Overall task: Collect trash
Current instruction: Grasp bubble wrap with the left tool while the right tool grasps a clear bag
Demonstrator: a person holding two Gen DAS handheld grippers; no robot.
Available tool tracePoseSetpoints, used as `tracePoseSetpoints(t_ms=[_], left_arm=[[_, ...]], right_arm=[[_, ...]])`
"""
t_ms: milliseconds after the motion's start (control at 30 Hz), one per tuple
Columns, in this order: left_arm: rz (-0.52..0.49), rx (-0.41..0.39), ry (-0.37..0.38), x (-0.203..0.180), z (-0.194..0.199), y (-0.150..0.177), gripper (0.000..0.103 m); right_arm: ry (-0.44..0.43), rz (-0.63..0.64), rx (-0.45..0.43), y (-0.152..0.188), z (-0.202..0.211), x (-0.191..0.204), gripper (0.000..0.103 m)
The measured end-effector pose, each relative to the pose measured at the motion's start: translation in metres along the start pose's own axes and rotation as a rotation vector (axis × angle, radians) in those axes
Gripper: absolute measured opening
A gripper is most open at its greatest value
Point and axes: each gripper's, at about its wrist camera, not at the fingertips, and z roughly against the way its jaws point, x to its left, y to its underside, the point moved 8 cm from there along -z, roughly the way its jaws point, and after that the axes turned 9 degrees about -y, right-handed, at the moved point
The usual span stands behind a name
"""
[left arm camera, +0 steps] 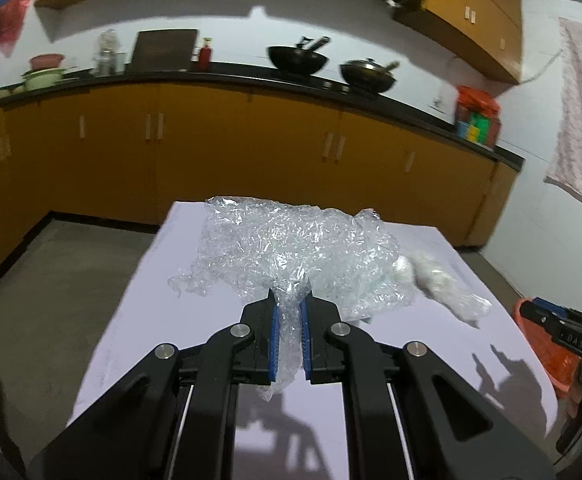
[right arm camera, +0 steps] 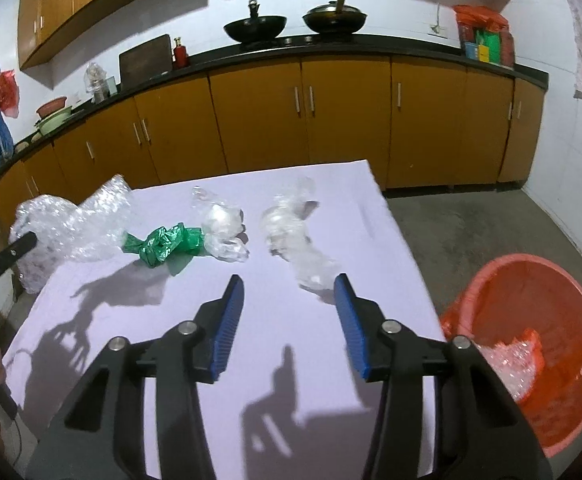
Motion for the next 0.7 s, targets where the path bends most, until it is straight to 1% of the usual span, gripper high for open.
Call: tracePoseSetpoints(t_ms=[200,333,400,667,700], left_arm=[[0.042,-0.001,-0.065,0.013,-0.015,0.001,0.009],[0.092,0.0,-0.1,0.024,-0.022,0.001,0.009],[0.106,-0.002,-0.105,0.03,-0.023,0.001,0.009],[0.103,-0.004,-0.115,0.03,-0.034,0.0,0.009],[0.104,-0.002,-0.115,0.029,-0.035,0.001,0.009]], right_arm=[[0.039,0.011,0.029,-0.007,-0.038,-0.004,0.045],[0.06,0.004,0.046,-0.009,-0.062,-0.013,0.045],[0.068,0.009,0.051,-0.009,-0.071,-0.017,0.045],[0.092,0.021,0.117,-0.004,-0.108,-0.028,0.045],[0.091,0.019,0.126,-0.003,-0.111,-0.029,0.038]])
